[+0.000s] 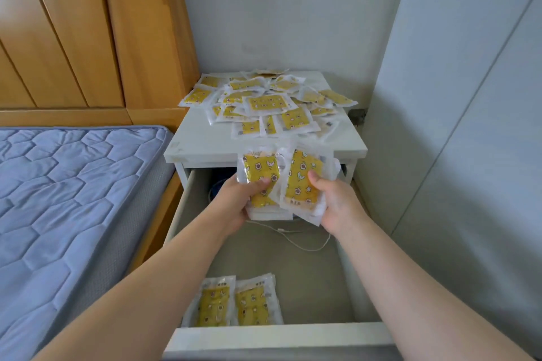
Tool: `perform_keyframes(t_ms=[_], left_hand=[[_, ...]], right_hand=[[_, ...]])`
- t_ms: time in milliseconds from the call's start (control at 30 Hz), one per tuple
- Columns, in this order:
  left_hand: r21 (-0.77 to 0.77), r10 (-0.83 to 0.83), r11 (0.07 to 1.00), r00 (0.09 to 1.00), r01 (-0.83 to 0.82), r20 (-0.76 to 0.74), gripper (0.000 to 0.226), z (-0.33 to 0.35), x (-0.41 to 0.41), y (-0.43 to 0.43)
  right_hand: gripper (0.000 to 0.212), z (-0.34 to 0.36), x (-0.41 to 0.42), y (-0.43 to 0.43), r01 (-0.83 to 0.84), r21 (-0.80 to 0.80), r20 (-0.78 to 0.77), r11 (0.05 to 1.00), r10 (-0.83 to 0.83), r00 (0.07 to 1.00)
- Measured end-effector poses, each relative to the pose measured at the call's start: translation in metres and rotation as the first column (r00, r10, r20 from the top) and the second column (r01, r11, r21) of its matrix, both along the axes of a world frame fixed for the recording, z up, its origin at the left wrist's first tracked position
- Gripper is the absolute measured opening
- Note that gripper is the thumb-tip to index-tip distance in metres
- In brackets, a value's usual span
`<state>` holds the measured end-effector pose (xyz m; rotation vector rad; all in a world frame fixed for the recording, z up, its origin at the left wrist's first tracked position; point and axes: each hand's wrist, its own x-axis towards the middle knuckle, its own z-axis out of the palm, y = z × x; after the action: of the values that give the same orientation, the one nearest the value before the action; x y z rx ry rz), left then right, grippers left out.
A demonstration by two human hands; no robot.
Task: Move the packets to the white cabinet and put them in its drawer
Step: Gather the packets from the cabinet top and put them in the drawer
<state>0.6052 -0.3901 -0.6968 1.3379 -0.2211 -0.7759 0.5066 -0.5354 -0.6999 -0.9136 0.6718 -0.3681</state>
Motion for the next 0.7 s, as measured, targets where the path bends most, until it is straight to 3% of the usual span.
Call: perform_keyframes(t_ms=[67, 133, 267, 400, 567, 700], left_hand=[[0.108, -0.070, 0.992, 0.997, 0.067, 0.033, 0.028, -0.010, -0.012, 0.012], [0.149, -0.077, 0.985, 0.996, 0.082, -0.039, 0.021, -0.019, -0.019, 0.021], [0.206, -0.012, 0.977, 0.981, 0.053, -0.192, 0.022, -0.028, -0.017, 0.028], [0.349, 0.105, 0.936, 0.983, -0.047, -0.150, 0.016, -0.045, 0.001, 0.031], [0.499, 0.188, 0.858, 0.979, -0.123, -0.082, 0.032, -0.064, 0.020, 0.037], [0.496, 0.166, 0.863, 0.982, -0.098, -0.095, 0.030, -0.069, 0.024, 0.035]], right_hand=[[0.013, -0.013, -0.011, 0.008, -0.019, -0.080, -0.079, 0.997, 0.013, 0.997], [0.015, -0.022, -0.018, 0.015, -0.061, -0.124, -0.142, 0.990, 0.044, 0.989], [0.023, -0.033, -0.019, 0.017, -0.136, -0.140, -0.218, 0.981, 0.104, 0.970], [0.025, -0.046, -0.018, 0.012, -0.146, -0.108, -0.338, 0.983, 0.102, 0.936], [0.035, -0.075, -0.020, 0.014, -0.370, -0.183, -0.721, 0.911, 0.132, 0.681], [0.048, -0.089, -0.019, 0.020, -0.559, -0.239, -0.850, 0.794, 0.107, 0.516]])
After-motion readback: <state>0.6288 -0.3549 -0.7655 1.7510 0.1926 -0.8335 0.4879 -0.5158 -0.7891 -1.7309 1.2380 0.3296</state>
